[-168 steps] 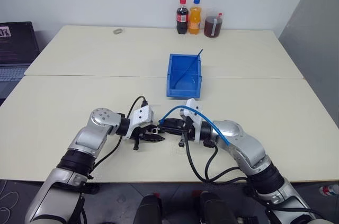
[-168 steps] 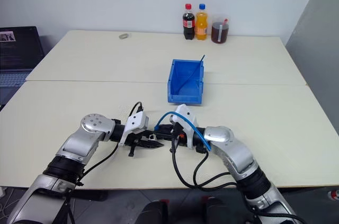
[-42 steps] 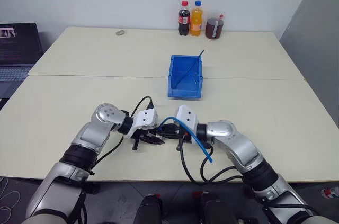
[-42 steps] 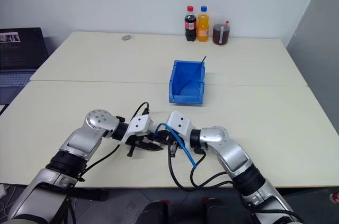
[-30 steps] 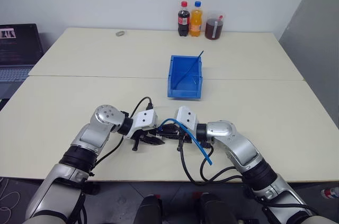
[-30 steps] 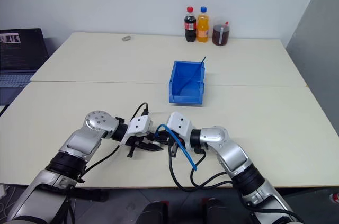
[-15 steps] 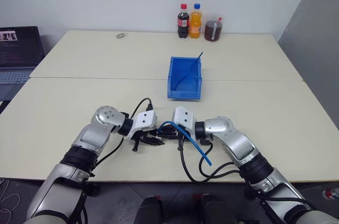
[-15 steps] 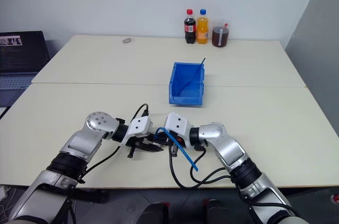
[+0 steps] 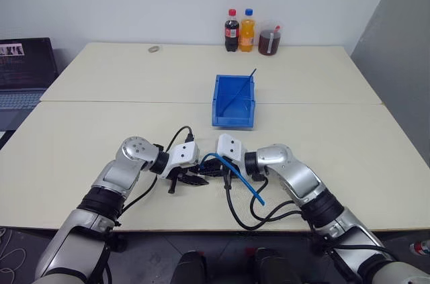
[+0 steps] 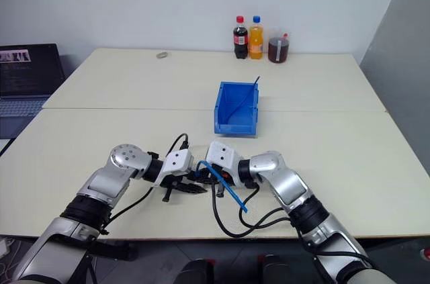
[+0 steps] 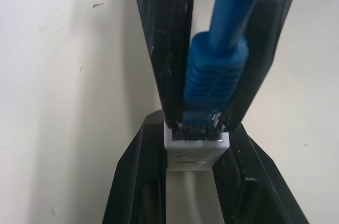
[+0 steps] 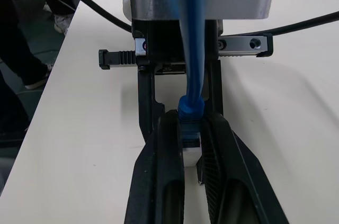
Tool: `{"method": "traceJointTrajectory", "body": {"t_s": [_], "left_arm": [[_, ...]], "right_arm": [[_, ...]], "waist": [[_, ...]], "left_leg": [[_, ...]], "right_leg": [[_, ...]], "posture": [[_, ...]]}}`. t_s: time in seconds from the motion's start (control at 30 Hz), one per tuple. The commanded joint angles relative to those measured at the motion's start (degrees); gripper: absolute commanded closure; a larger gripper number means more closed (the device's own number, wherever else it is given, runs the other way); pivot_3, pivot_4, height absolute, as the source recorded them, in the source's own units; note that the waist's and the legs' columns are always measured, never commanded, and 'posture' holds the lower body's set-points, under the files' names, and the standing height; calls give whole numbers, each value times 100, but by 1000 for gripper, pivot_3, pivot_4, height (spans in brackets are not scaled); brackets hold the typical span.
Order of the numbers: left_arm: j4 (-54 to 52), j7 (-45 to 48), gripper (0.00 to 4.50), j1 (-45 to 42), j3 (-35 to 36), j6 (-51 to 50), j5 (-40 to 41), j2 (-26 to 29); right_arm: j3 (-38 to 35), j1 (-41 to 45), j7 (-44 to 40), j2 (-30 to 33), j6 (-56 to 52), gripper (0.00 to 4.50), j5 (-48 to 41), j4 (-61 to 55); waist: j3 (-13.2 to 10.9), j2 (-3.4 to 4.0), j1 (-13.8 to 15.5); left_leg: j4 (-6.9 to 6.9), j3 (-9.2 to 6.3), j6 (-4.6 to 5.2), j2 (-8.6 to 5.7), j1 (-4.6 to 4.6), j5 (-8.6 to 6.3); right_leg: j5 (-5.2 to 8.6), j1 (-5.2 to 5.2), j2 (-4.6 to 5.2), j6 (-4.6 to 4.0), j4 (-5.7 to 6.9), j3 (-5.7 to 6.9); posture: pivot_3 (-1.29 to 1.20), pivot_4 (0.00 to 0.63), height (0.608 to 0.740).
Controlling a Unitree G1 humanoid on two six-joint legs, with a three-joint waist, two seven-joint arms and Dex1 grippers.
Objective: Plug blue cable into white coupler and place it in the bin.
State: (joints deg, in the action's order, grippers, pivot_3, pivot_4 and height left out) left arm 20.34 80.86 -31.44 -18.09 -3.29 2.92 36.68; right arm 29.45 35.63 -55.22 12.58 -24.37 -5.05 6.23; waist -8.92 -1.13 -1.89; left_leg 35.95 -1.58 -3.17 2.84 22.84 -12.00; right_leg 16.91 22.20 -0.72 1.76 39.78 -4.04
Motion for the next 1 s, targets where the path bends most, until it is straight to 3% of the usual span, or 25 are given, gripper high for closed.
{"method": "traceJointTrajectory", "body": {"t_s": [0.03, 0.33, 0.53, 0.7, 1.0], "left_arm": [[159, -99, 3691, 93, -203, -56, -215, -98], [283, -115, 3691, 57, -197, -13, -249, -130], [319, -87, 3691, 33, -196, 10, -266, -136], [253, -69, 3691, 76, -166, 6, -252, -94], [213, -67, 3691, 110, -117, 10, -220, -43]], "right_arm": [[729, -98, -360, 56, -469, 4335, 321, 330], [1080, -109, -485, 132, -488, 4336, 738, 667], [1099, -136, -516, -24, -483, 4336, 794, 1062], [841, -270, -520, -87, -553, 4336, 598, 1242], [454, -804, -705, 128, 148, 4336, 299, 899]], "waist": [[10, 7, -3], [126, 34, -3], [157, 34, -27], [178, 35, -71], [178, 42, -64]], "left_leg": [[0, 1, 0, 0, -2, 0], [-12, 1, 1, 0, -7, -1], [-41, 4, 2, 1, -65, -2], [-100, 7, 1, 1, -139, -3], [-106, 8, -4, -6, -124, -6]], "right_leg": [[0, -1, 0, 0, 0, -1], [4, -6, 0, -5, -17, 0], [24, -30, 0, -41, -43, -3], [32, -87, 2, -53, -80, -10], [52, -85, 10, -44, -84, -6]], "posture": [[0, 150, 740], [0, 150, 740], [0, 150, 740], [0, 150, 740], [0, 150, 740]]}}
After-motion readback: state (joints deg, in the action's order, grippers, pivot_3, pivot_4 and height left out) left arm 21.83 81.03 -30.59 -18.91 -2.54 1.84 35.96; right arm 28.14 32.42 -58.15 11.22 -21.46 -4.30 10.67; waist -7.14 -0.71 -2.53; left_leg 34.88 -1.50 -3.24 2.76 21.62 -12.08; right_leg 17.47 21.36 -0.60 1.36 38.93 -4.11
